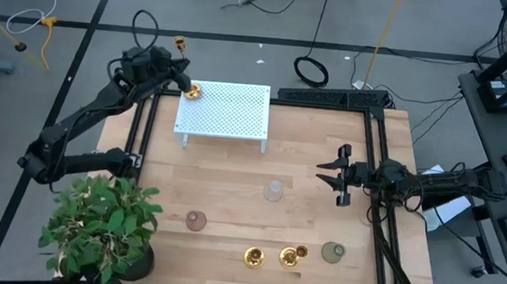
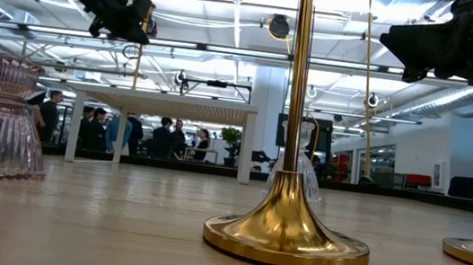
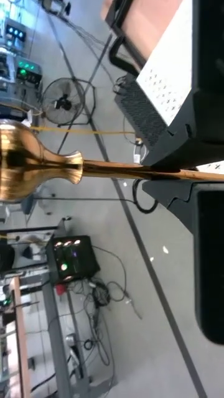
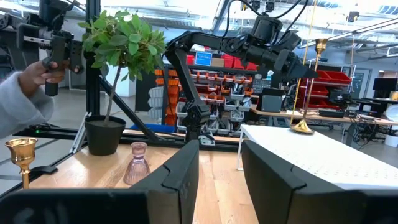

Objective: Pick & Place candle stick holders
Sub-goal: Put the top yellow candle stand on the shelf, then put the right yellow candle stand on the shelf

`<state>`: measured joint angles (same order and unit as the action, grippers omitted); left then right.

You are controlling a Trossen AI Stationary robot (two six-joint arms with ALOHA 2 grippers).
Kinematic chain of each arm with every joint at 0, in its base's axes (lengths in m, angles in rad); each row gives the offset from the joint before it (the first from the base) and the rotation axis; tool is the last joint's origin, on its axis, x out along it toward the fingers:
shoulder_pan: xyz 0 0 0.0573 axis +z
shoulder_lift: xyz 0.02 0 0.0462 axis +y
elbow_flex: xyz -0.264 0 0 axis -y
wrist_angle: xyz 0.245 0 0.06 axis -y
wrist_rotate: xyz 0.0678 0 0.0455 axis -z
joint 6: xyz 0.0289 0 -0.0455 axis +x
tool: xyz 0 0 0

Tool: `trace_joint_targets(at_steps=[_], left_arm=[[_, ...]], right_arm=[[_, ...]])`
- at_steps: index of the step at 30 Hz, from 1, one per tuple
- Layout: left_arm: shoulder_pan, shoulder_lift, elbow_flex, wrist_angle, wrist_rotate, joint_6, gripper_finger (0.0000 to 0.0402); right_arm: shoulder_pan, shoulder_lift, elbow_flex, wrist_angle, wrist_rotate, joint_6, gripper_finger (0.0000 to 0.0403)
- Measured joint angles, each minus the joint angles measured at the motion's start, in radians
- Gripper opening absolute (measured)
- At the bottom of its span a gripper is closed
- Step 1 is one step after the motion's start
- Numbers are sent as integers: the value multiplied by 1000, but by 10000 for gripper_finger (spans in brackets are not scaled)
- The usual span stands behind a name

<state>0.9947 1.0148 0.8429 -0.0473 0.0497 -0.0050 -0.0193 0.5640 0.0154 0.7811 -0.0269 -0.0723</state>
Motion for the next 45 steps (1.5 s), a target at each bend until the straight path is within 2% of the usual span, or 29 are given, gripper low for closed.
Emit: trace_joint_targets(at_steps=[9, 18, 32, 36, 45], left_arm=[[0, 0, 0, -28, -43, 0, 39], [0, -1, 0, -38, -48, 2, 44], [-3, -34, 0, -42, -52, -4, 156], [-11, -88, 0, -66, -53, -3, 171], [-47, -235, 0, -142, -52, 0, 175]], right_arm=[[0, 1, 0, -1, 0, 0, 114], [0, 2, 0, 0, 0, 0, 114], [0, 2, 0, 0, -26, 11, 116], [2, 2, 0, 1, -34, 10, 138], [2, 2, 0, 9, -29, 8, 226]])
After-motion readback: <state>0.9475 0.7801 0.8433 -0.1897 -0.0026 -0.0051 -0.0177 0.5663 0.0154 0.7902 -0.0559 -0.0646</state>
